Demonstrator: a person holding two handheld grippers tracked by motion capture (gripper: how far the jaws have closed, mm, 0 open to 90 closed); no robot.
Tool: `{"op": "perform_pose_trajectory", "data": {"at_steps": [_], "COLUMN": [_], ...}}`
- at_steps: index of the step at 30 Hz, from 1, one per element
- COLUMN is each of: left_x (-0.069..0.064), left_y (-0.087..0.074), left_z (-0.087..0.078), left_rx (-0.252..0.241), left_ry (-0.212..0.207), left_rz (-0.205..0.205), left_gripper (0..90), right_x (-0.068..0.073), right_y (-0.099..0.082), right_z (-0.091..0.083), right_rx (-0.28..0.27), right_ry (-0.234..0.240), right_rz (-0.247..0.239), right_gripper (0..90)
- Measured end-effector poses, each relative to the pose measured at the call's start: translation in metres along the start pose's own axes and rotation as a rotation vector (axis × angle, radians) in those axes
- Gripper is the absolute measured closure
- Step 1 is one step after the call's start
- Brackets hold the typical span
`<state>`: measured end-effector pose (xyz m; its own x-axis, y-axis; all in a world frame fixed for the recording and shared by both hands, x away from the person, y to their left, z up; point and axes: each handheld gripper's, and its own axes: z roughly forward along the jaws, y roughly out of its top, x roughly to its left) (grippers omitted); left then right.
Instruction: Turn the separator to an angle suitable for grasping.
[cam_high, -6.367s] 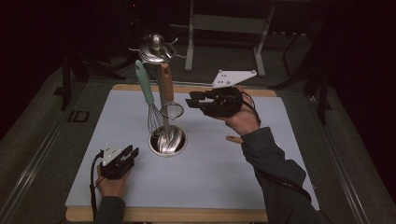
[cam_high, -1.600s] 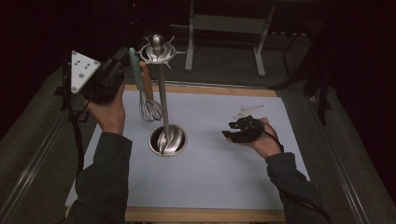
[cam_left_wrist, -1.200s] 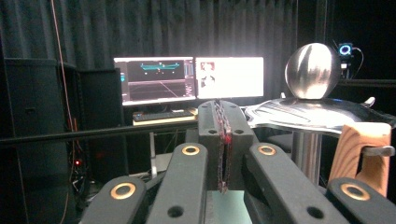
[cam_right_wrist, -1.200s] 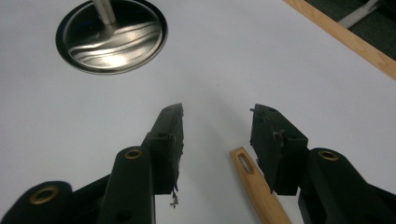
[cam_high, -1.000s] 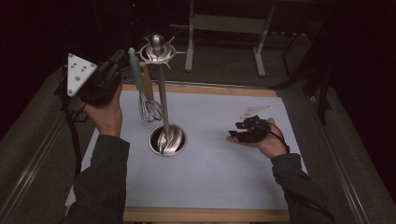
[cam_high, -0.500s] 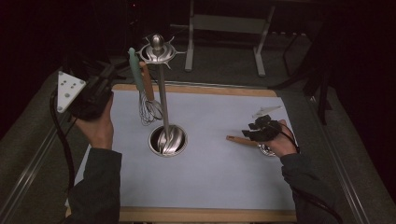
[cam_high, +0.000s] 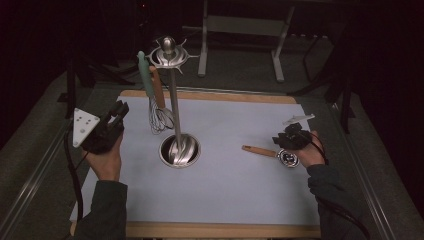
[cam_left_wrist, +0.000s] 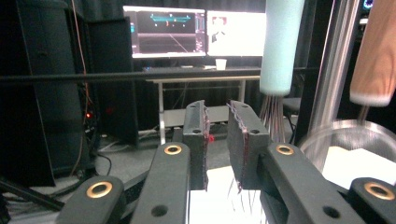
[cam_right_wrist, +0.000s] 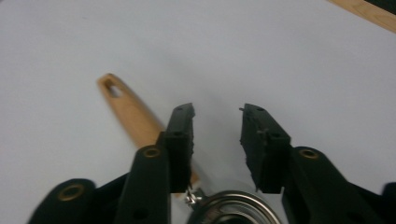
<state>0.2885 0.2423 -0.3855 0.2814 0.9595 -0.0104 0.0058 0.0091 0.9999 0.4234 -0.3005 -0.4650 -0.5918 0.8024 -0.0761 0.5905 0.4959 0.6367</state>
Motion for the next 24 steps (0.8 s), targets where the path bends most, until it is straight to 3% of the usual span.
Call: {"op": "perform_pose_trajectory", "data": {"at_steps": [5,19,24], "left_x": [-0.002,-0.005,-0.009], "left_y": [-0.026,-0.083,-0.107], "left_z": [-0.006,-0.021,-0.023], "left_rx": [0.011,0.091,0.136], "left_ry": [0.014,0.021,0.012], "left_rz": [-0.012,-0.070,-0.087], "left_gripper": [77.0,74.8,74.6], "right_x": [-0.008,-0.028,-0.037], "right_y": [-0.007,-0.025,-0.038], "right_z": [0.004,0.012,0.025], "right_rx": [0.013,0.058,0.112], "right_ry": [-0.025,-0.069,-0.091], "right_rz": [0.005,0.043,0.074], "right_gripper": [88.8,90.0,90.0]}}
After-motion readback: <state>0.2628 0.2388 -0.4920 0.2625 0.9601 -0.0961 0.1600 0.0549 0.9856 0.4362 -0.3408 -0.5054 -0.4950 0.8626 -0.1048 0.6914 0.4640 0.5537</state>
